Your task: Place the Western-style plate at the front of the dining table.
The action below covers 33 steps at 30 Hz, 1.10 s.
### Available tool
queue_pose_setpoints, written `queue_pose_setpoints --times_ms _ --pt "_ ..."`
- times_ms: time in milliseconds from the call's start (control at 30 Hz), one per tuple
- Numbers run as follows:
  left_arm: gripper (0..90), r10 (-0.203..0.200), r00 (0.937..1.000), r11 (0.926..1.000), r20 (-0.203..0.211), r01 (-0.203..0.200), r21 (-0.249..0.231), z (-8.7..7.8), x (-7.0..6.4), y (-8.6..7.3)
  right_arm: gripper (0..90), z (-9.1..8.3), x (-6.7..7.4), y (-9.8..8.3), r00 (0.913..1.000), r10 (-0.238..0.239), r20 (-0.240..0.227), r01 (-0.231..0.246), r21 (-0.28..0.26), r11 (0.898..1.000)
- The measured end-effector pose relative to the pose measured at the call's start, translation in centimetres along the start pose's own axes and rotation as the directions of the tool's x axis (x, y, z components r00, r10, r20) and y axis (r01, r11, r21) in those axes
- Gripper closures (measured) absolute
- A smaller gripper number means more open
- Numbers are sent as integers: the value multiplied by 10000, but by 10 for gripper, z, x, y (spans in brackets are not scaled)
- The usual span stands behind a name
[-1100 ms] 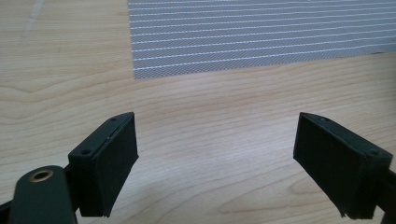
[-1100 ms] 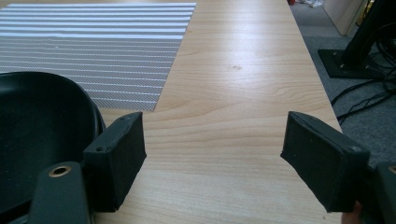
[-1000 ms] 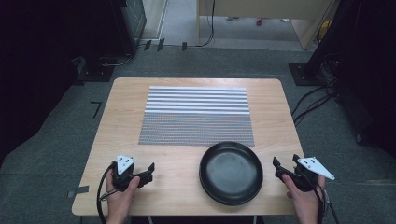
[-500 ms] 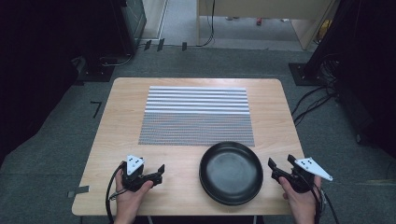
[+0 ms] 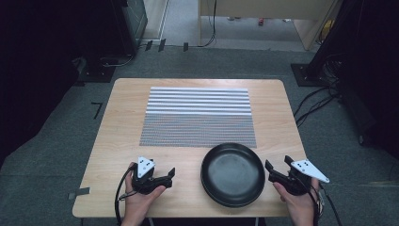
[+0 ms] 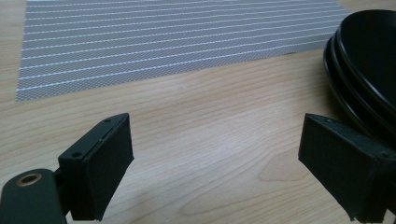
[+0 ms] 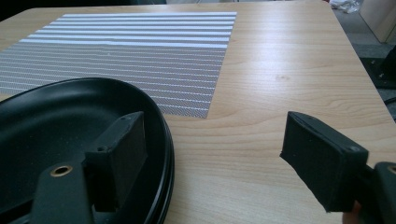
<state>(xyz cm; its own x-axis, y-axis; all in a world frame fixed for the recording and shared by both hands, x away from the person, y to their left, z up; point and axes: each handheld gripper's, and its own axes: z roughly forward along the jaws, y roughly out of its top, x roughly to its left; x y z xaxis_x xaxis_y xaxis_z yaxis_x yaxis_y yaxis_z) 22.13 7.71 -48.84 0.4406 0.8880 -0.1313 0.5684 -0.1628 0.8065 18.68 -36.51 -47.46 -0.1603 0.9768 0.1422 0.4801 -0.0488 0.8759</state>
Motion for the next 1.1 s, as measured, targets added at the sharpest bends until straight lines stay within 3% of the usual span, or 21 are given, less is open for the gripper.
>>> queue_pose_setpoints --times_ms 300,533,800,933,1100 --pt "97 123 9994 9999 317 -123 0 5 -13 2 297 1 7 0 9999 -168 14 168 -104 9998" --pt "97 -3 9973 10000 740 2 20 9 -22 4 418 1 11 -1 9979 -183 -622 177 -115 9998" --pt "98 -118 9938 9999 1104 130 -104 11 -31 7 491 2 16 -4 9958 -135 -901 125 -123 9998" --pt "100 3 9917 10000 1282 5 -60 15 -38 8 533 3 19 -5 9883 276 -1499 -257 145 9996" --pt "119 139 9885 9999 1506 -136 -27 21 -50 11 567 6 19 -7 9893 467 -1383 -402 493 9980"
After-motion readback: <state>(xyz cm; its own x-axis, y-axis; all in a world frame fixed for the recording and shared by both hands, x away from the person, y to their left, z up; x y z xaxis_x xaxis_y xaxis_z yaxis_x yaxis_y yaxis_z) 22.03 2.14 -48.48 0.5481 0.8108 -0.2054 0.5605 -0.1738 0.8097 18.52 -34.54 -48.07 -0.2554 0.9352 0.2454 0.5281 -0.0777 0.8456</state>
